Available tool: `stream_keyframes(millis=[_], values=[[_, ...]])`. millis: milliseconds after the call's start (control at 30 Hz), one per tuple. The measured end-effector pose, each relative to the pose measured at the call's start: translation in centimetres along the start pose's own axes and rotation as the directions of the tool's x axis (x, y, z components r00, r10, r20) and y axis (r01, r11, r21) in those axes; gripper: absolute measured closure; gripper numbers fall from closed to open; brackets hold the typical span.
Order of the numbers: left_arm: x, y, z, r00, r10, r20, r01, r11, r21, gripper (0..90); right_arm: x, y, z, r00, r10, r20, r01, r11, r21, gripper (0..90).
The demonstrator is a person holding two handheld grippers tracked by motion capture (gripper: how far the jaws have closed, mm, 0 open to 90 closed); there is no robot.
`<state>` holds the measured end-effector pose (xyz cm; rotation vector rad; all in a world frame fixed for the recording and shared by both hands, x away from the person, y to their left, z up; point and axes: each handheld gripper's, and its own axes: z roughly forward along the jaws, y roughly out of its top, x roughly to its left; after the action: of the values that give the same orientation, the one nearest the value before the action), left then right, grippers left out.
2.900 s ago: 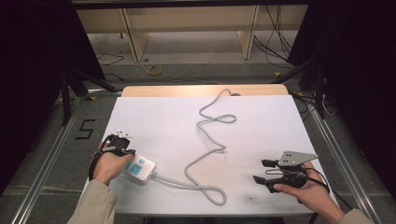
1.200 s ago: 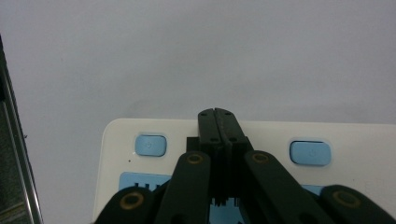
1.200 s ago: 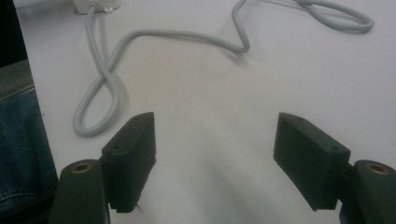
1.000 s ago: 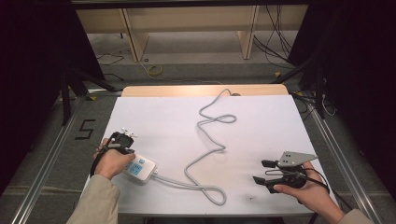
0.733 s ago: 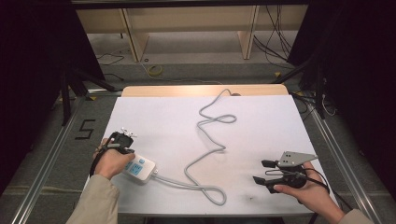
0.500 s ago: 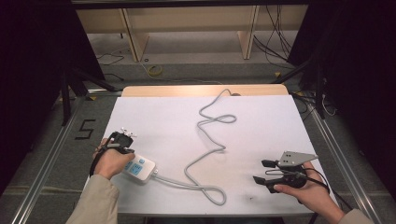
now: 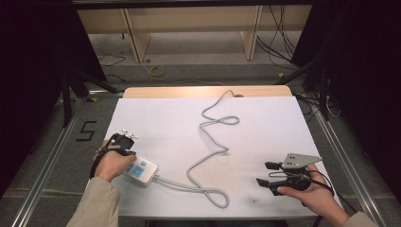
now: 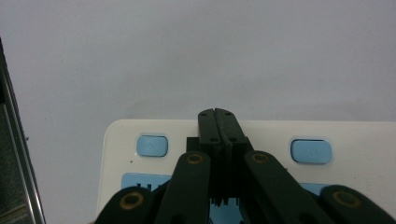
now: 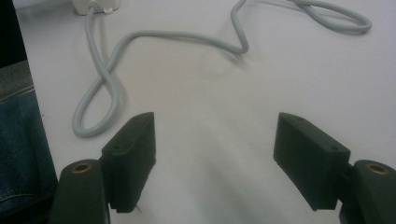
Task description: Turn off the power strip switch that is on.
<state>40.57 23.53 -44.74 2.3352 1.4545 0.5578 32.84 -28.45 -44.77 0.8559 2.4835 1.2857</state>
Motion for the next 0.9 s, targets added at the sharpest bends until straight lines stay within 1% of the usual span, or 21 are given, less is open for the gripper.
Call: stream_keyframes(millis=[267,333,367,600,767,900], values=[[0.13,-0.09,-0.07,1.0,-0.007,0.005,0.007,1.0,-0.001,90.0,-0.01,0.01,-0.01,1.0,0.001,-0.001,-0.001,1.0,-0.001,30.1],[0.35,-0.12,-0.23,0.9999,-0.009,-0.012,0.009,0.9999,-0.011,90.0,-0.01,0.01,-0.02,1.0,0.001,-0.001,-0.001,1.0,-0.001,30.1],[0.42,-0.19,-0.22,0.9998,-0.02,-0.005,0.02,0.9997,-0.014,90.0,-0.01,0.01,-0.02,1.0,0.001,-0.001,-0.001,1.0,-0.001,30.1],[0.72,-0.42,-0.27,0.9995,-0.031,0.003,0.032,0.9994,-0.013,90.0,-0.01,0.02,0.03,1.0,0.002,-0.003,-0.002,1.0,0.0,30.1],[0.63,-0.29,-0.53,0.9988,-0.045,0.02,0.046,0.9981,-0.041,90.0,0.01,0.03,0.02,1.0,0.001,-0.003,-0.001,1.0,-0.001,30.1],[0.6,-0.08,-0.83,0.9988,-0.048,0.011,0.049,0.9967,-0.064,90.0,-0.02,0.02,0.01,1.0,0.001,-0.003,-0.001,1.0,0.0,30.1]])
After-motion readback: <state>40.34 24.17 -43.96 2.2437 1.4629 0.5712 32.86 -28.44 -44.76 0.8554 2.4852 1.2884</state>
